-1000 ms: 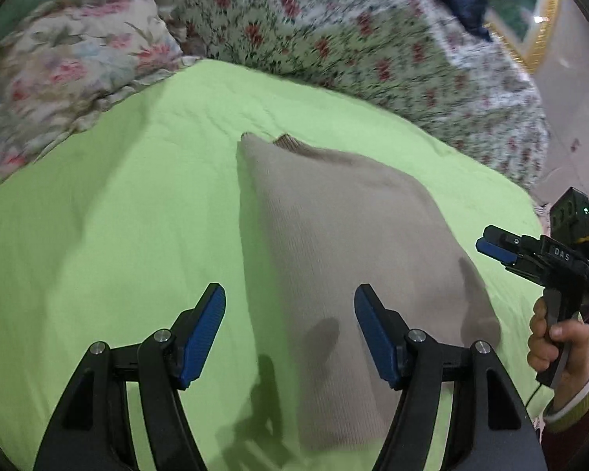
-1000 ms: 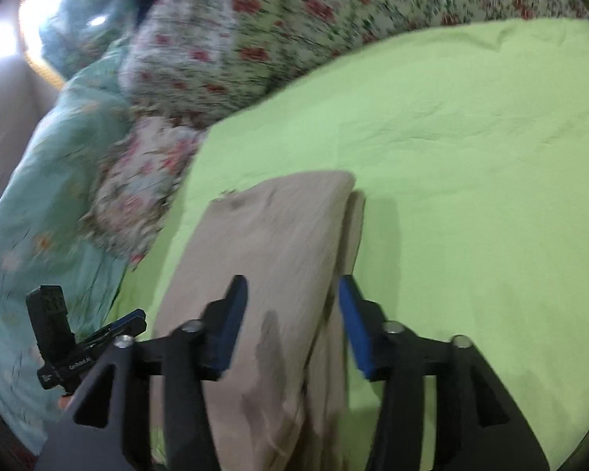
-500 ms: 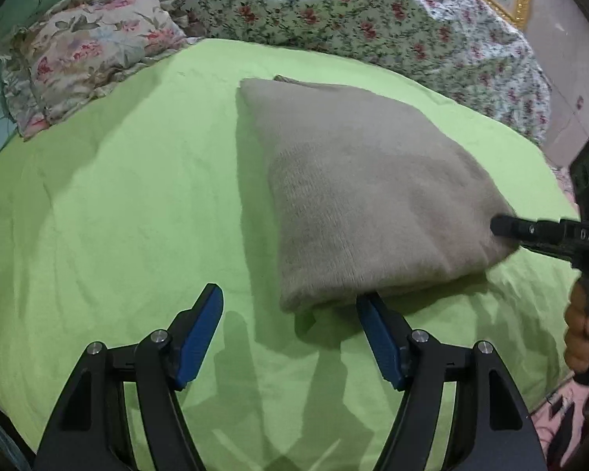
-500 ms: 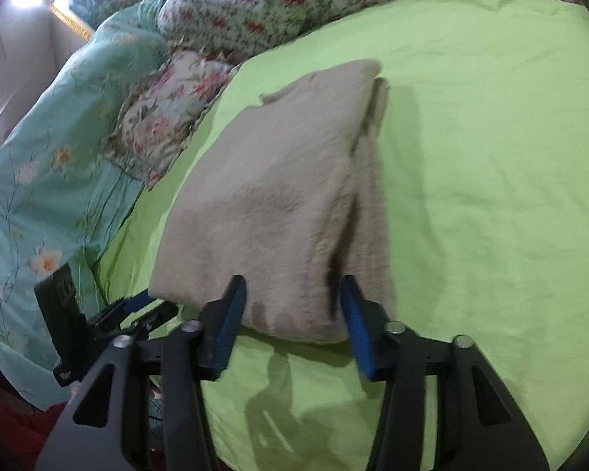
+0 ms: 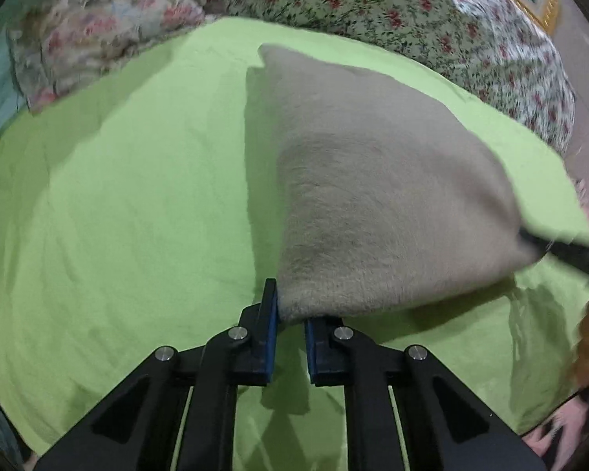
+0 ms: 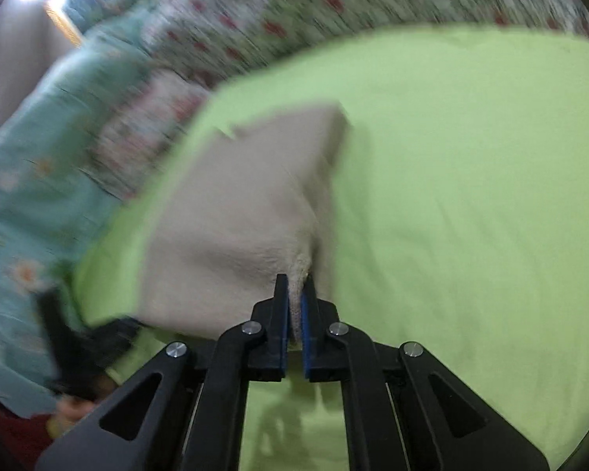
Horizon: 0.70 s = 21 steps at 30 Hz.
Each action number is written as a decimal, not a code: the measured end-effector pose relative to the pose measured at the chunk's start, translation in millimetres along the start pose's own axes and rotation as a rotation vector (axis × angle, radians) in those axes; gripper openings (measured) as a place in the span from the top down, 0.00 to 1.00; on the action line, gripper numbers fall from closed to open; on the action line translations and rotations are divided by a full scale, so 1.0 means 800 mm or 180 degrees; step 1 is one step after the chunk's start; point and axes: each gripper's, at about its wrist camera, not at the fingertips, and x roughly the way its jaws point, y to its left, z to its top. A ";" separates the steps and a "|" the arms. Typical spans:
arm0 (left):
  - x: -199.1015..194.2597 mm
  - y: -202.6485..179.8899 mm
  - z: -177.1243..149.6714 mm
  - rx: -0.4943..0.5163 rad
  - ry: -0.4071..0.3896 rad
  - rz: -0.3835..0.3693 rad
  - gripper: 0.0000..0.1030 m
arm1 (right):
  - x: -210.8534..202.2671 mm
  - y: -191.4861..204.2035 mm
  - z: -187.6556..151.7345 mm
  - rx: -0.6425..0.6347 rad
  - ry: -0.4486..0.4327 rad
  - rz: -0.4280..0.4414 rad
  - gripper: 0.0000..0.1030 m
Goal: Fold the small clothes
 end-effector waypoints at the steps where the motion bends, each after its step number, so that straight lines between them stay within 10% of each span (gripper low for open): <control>1: 0.000 0.005 0.001 -0.0045 0.0020 -0.0054 0.90 | 0.008 -0.007 -0.006 0.0039 0.0040 -0.0046 0.94; 10: -0.001 0.016 0.001 0.0047 0.0163 -0.0222 0.85 | 0.011 -0.006 -0.004 0.0088 0.0050 -0.0079 0.94; 14: -0.031 0.025 -0.005 0.0149 0.0248 -0.0484 0.88 | -0.005 -0.010 -0.006 0.0176 0.0048 -0.0097 0.67; 21: -0.060 -0.001 0.028 0.0341 0.0011 -0.0797 0.80 | -0.037 -0.006 0.058 0.0359 -0.0349 0.0354 0.63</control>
